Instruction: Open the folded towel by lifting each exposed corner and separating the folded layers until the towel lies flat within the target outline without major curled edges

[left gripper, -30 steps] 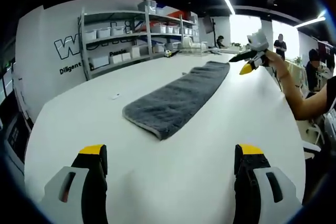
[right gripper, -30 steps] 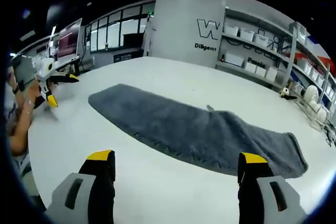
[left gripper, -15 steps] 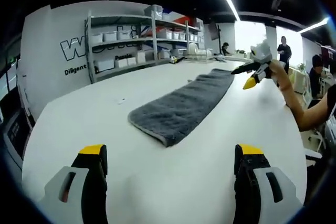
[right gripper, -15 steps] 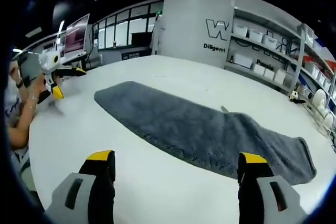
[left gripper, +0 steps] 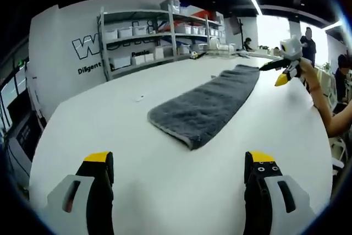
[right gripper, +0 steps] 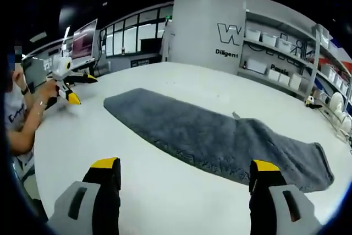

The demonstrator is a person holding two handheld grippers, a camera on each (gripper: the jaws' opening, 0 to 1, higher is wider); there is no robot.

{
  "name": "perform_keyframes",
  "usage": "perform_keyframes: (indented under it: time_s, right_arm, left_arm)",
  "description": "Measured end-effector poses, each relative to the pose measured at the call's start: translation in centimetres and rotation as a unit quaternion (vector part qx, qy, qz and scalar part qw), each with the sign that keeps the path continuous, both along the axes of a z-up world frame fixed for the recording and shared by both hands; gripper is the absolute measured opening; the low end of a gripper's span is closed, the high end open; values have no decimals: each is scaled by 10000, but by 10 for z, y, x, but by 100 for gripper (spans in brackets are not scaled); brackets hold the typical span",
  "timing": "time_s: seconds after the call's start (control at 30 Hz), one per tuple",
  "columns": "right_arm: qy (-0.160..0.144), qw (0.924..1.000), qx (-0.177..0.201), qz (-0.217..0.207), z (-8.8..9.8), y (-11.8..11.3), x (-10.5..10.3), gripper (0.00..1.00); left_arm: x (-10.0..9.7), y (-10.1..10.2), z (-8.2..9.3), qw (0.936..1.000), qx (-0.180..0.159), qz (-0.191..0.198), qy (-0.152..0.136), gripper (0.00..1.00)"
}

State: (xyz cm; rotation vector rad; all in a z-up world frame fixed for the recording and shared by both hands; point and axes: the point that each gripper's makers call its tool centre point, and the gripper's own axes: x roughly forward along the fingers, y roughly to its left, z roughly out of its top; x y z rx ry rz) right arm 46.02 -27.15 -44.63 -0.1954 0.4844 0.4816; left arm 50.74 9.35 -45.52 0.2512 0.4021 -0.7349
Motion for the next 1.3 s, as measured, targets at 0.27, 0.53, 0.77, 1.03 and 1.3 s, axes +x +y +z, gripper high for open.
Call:
perform_keyframes:
  time_s: [0.27, 0.53, 0.77, 1.03, 1.3]
  right_arm:
    - [76, 9997, -206, 56, -9, 4, -4, 99]
    - [-5, 9997, -52, 229, -7, 14, -6, 99]
    - [-78, 9997, -30, 212, -4, 13, -8, 99]
    - [-63, 9997, 8, 242, -5, 13, -8, 99]
    - [-40, 9994, -18, 341, -8, 21, -8, 99]
  left_arm:
    - [-1, -41, 24, 9983, -330, -475, 45, 92]
    - [26, -65, 44, 9988, -115, -475, -30, 86]
    - [55, -77, 24, 9987, -333, -322, 219, 79]
    - [83, -79, -13, 9984, -114, 52, 556, 71]
    - [101, -72, -26, 9980, 33, 331, 540, 41]
